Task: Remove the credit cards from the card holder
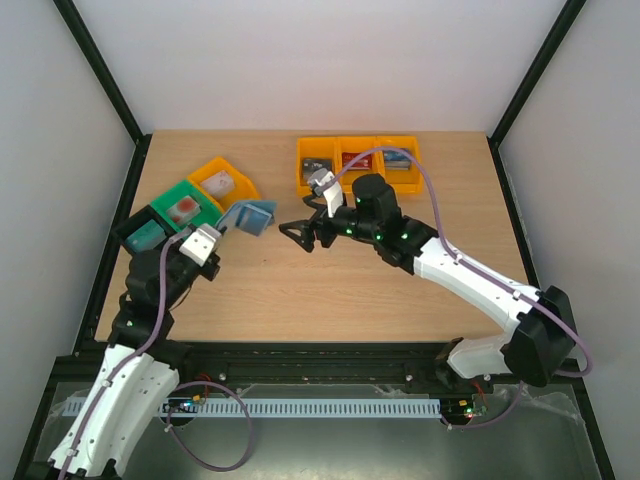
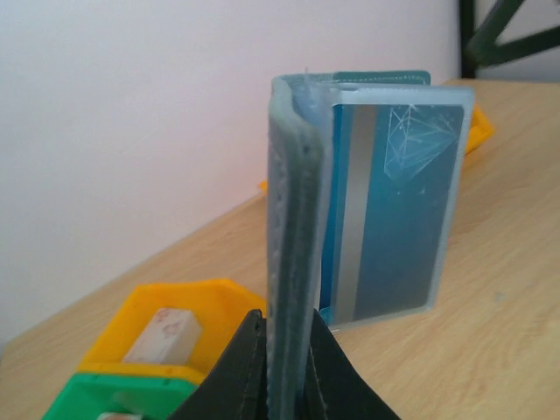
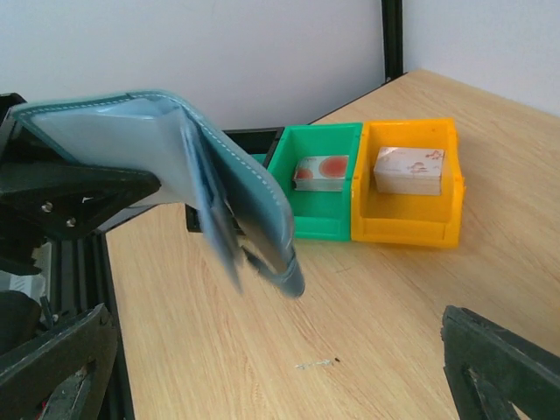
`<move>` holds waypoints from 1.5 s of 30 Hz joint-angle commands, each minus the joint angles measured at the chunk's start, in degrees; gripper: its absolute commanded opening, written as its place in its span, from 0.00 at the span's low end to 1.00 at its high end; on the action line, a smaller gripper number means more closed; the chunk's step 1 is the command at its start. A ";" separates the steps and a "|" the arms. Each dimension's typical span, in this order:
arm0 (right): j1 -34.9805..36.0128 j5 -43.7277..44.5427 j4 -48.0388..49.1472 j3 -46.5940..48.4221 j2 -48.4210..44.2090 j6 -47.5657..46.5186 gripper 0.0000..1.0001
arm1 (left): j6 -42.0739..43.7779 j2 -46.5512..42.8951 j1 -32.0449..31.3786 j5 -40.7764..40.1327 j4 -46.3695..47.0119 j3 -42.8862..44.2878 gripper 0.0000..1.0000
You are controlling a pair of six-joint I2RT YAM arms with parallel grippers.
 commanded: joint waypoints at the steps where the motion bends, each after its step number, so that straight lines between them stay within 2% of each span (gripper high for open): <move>1: 0.24 -4.04 2.96 -0.98 0.94 -0.13 0.99 | -11.33 -0.58 1.05 13.54 -1.09 2.80 0.02; 4: 0.29 -6.36 3.08 -1.39 0.70 -1.10 0.99 | -16.86 -0.54 1.67 18.77 -0.60 3.21 0.02; 12: 0.37 -11.67 5.95 -1.87 1.56 -0.04 0.99 | -22.75 -0.87 2.33 27.49 0.97 3.56 0.02; 14: 0.34 -12.54 6.25 -1.47 2.17 0.35 0.84 | -24.83 -1.06 2.56 29.47 1.83 3.41 0.02; 18: 0.31 -13.48 6.48 -1.30 1.77 0.30 0.18 | -29.02 -1.53 3.07 33.36 3.61 2.77 0.02; 19: 0.29 -13.34 6.56 -1.57 1.32 0.13 0.06 | -30.00 -1.65 3.22 33.41 4.05 2.63 0.02; 20: 0.29 -13.28 6.55 -1.80 0.85 0.06 0.02 | -31.18 -1.67 3.40 33.03 4.32 2.50 0.02; 22: 0.28 -13.07 6.97 -2.58 -0.10 -0.23 0.02 | -33.49 -1.90 3.78 30.64 4.67 1.96 0.02; 23: 0.28 -12.17 6.90 -2.90 -0.43 0.08 0.02 | -34.97 -2.07 3.94 27.68 4.72 1.64 0.09; 25: 0.29 -9.74 6.03 -2.72 -0.39 0.78 0.02 | -38.05 -2.43 4.27 19.39 4.24 0.86 0.40; 28: 0.28 -5.10 2.90 -0.81 0.99 2.57 0.02 | -39.00 -2.96 5.25 9.74 3.94 0.21 0.62; 30: 0.24 0.55 -0.42 1.56 2.67 4.66 0.02 | -38.86 -3.23 5.72 4.67 3.40 0.30 0.70; 33: 0.43 16.53 -8.25 6.48 6.57 9.19 0.02 | -37.15 -3.79 6.22 0.45 3.21 0.78 0.72; 36: 1.75 28.77 -17.69 12.77 11.77 10.75 0.02 | -31.90 -5.05 6.37 3.13 5.01 0.47 0.66; 37: 2.67 30.36 -19.75 14.54 13.23 10.47 0.02 | -29.95 -5.36 6.37 6.77 5.43 0.06 0.60; 40: 6.40 33.71 -22.70 18.33 16.50 9.88 0.02 | -28.97 -5.45 6.37 16.12 5.58 -0.25 0.49; 43: 10.39 37.95 -25.88 23.57 20.18 9.55 0.02 | -30.61 -5.21 5.42 30.53 9.12 -1.44 0.45; 45: 12.30 40.39 -28.29 26.95 22.64 8.95 0.02 | -33.65 -4.84 3.12 34.54 12.83 -2.68 0.44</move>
